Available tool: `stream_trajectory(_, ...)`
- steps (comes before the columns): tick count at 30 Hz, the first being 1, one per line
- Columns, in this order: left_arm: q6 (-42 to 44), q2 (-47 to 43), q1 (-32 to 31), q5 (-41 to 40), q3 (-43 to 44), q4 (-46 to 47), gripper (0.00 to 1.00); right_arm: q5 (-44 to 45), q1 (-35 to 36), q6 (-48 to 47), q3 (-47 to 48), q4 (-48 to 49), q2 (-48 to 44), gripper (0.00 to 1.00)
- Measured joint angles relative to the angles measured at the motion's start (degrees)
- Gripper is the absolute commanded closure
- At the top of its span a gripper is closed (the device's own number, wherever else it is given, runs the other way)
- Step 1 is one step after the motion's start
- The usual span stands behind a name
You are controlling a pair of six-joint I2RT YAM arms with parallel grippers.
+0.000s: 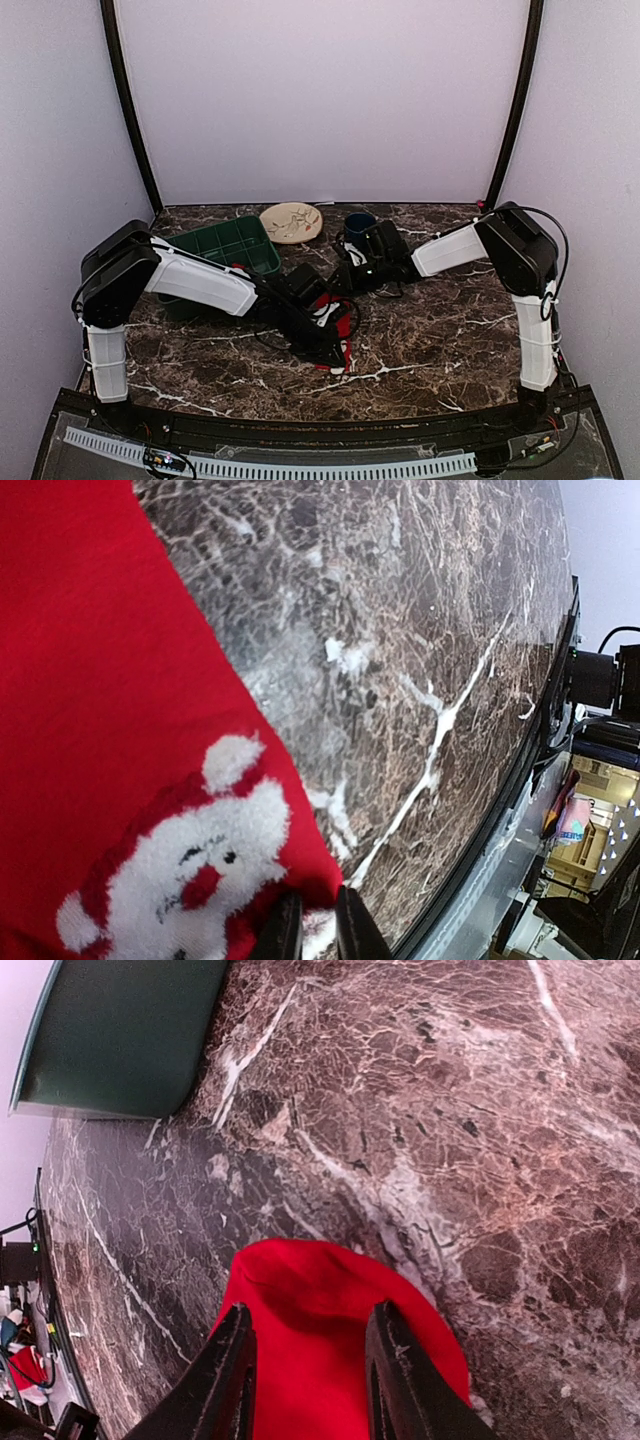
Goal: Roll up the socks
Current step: Rotate the sock at the center of the board.
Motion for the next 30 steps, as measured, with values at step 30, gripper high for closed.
stream_trajectory(30, 4.7, -18.5, 0.1, -17.4, -5.0, -2.7, 0.56, 6.1, 0.0, -7.9, -5.7, -2.2, -15.2, 0.5)
